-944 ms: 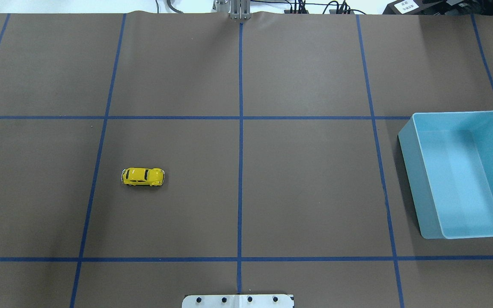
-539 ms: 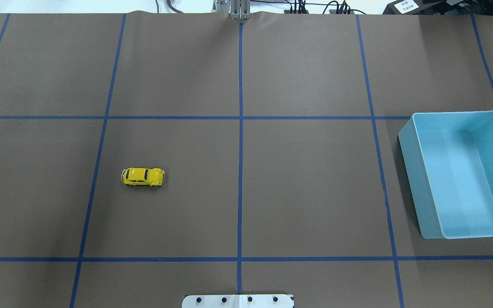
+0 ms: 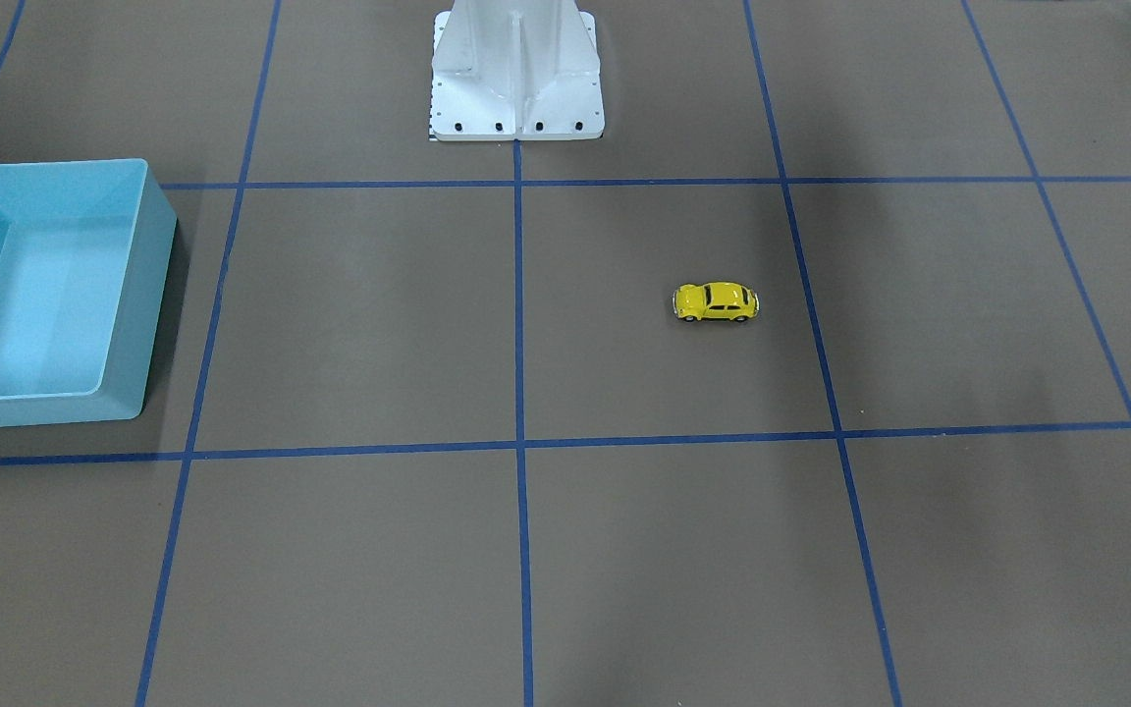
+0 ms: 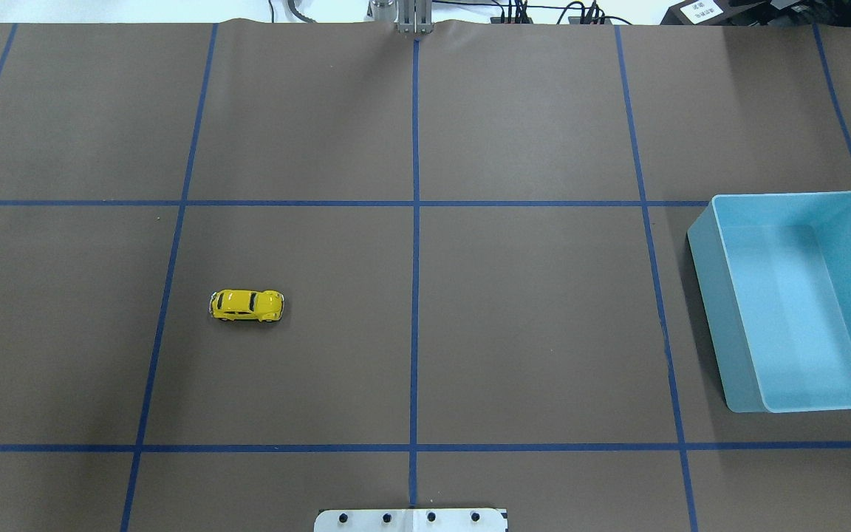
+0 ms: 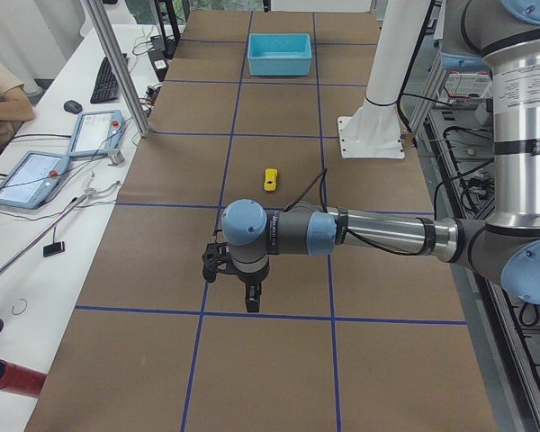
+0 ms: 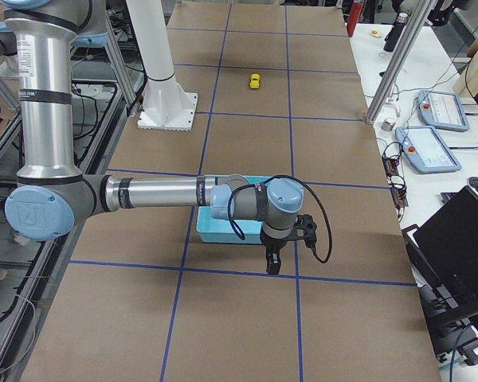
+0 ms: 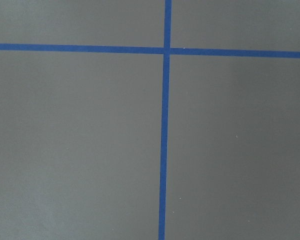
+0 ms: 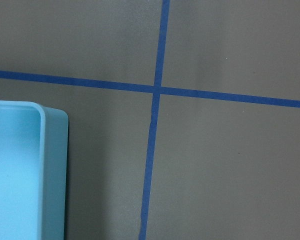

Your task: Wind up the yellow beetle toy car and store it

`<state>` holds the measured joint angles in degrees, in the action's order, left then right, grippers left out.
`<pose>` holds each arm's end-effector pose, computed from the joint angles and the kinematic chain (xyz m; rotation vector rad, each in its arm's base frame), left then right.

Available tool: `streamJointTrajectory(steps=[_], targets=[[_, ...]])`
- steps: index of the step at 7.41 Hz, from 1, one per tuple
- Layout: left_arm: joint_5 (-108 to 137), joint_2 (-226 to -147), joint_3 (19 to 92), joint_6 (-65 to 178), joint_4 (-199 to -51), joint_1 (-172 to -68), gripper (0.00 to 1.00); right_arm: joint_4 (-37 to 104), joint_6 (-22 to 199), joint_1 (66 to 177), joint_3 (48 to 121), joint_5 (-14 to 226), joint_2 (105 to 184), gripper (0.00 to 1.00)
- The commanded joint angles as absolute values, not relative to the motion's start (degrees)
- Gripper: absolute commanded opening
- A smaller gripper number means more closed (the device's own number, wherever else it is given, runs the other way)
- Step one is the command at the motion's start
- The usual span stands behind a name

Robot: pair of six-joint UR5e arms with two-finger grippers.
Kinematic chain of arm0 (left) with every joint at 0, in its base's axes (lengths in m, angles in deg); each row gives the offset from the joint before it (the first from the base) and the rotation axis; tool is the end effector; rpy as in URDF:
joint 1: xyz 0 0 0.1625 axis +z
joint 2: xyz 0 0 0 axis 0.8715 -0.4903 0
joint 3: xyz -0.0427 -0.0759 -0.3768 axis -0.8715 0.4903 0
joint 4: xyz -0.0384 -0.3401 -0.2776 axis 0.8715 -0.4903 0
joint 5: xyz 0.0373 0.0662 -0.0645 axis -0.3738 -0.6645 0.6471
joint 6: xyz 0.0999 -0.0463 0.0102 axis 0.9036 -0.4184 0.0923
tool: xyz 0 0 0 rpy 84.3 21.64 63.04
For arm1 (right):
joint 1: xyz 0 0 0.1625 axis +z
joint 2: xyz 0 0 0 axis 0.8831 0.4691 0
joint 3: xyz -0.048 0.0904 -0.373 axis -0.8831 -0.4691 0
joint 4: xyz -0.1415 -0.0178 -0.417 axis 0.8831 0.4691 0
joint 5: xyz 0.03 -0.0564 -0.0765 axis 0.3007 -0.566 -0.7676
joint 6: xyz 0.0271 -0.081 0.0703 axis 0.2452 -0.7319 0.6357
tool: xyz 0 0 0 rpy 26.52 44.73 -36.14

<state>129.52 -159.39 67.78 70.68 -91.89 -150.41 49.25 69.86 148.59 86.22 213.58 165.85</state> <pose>-0.0513 -0.4658 0.5806 -0.0155 0.8110 -0.0093 0.0301 -0.5151 0.6059 0.0070 -0.7136 -0.0956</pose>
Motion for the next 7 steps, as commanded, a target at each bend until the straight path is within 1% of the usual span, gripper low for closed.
streamJointTrajectory(steps=[1,4,5,7], targets=[[129.54,-159.43,68.08,70.68,-91.99,-150.37,1.00,49.16,69.93,148.60,86.41,212.10,165.62,1.00],[129.54,-160.30,68.43,70.95,-92.08,-150.37,1.00,49.16,69.93,148.60,86.68,211.74,165.62,1.00],[129.54,-162.75,68.35,70.86,-92.08,-150.37,1.00,49.16,69.93,148.60,86.77,211.30,165.53,1.00],[129.45,-164.00,68.08,71.29,-92.16,-150.29,1.00,49.16,69.85,148.60,86.85,211.30,165.53,1.00]])
